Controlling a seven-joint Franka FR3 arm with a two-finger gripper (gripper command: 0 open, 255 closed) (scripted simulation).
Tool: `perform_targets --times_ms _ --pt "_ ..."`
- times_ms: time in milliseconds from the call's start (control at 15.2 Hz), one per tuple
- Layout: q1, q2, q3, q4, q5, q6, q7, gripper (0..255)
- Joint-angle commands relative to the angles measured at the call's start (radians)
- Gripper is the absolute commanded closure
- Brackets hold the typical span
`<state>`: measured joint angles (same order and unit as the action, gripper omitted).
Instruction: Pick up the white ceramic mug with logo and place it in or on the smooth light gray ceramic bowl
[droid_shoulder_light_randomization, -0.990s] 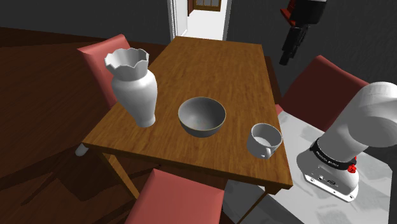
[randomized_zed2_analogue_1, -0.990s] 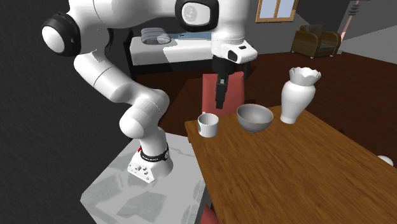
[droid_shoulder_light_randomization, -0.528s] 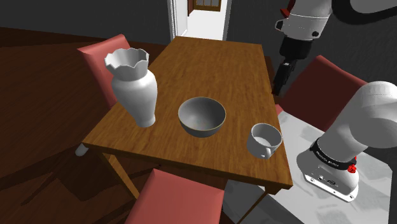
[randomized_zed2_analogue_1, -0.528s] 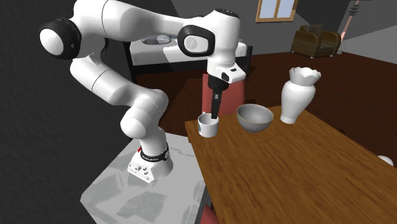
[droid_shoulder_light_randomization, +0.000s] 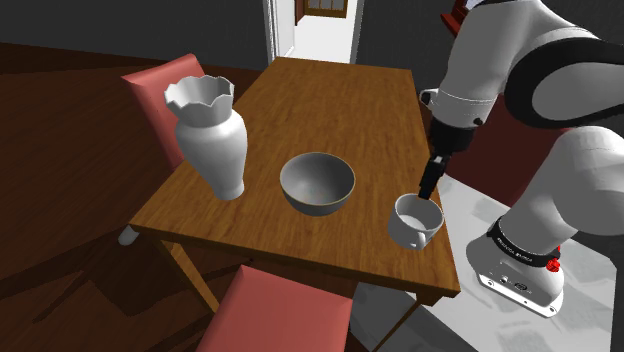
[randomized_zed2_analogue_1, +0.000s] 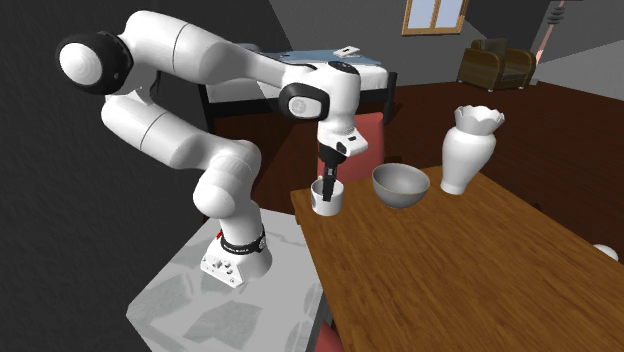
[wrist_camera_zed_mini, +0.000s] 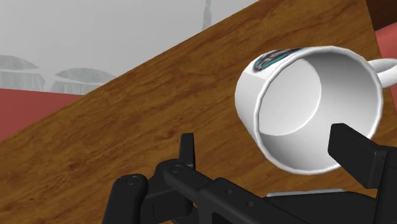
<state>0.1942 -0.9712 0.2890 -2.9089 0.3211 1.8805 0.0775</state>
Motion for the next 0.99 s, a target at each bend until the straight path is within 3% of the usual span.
perform_targets --times_ms 0,462,924 --pt "0.021 0.012 0.027 -0.035 0.027 0.047 0.012 0" --pt "0.041 0.058 0.06 -0.104 0.067 0.16 0.008 0" --pt "0.041 0.058 0.06 -0.103 0.067 0.16 0.008 0"
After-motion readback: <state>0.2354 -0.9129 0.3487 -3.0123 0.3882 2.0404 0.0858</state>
